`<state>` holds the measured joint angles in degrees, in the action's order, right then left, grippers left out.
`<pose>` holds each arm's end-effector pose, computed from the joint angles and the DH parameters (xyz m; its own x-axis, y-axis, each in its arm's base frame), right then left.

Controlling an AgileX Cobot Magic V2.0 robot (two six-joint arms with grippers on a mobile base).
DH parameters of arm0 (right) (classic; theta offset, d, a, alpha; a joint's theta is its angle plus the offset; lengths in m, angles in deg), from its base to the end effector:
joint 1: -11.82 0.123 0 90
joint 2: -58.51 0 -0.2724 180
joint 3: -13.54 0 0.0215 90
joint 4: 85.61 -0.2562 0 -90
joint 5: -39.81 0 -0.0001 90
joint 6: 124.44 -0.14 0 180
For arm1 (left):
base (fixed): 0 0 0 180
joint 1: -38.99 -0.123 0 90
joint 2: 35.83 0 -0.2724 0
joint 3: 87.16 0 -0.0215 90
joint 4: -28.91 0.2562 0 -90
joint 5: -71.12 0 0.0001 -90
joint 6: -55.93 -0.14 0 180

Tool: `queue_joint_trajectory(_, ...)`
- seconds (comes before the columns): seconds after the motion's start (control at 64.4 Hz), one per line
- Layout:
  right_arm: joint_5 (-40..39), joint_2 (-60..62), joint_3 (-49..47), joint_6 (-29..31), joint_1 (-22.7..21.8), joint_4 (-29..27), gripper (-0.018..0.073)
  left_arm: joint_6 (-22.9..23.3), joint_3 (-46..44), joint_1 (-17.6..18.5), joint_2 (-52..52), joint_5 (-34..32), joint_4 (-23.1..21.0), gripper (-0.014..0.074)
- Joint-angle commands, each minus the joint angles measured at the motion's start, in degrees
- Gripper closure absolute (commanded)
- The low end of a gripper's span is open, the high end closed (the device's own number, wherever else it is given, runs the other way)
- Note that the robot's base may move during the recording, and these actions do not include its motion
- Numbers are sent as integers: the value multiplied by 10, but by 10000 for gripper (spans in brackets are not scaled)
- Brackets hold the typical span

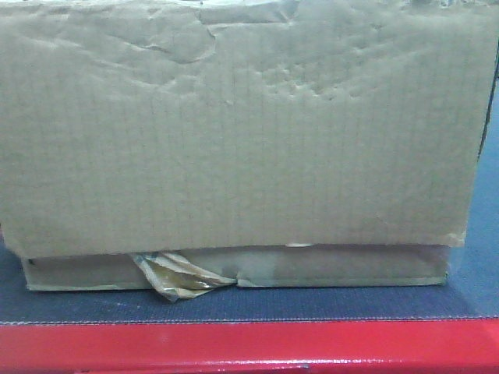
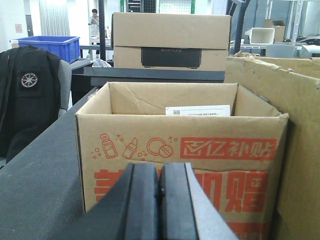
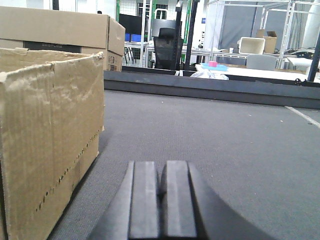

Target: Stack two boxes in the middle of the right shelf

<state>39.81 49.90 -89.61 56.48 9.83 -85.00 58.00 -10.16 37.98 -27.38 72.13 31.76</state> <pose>0.1239 -0.0043 0.2165 0.0782 -0.0294 -0.9965 0.0368 0.9990 -0.0266 0.1240 0.0023 0.2133 0.0615 0.0147 -0.9980 -0.0193 0.9997 0.0135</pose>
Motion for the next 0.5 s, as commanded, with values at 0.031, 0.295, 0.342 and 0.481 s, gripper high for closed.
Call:
queue_joint_trajectory(0.031,-10,5,0,1,-3,1,721,0,-1,0,-3,-10,-1,689)
queue_joint_trajectory(0.295,-10,5,0,1,-3,1,721,0,-1,0,-3,-10,-1,689)
queue_joint_trajectory(0.342,-10,5,0,1,-3,1,721,0,-1,0,-3,-10,-1,689)
queue_joint_trajectory(0.481,-10,5,0,1,-3,1,721,0,-1,0,-3,-4,-1,689)
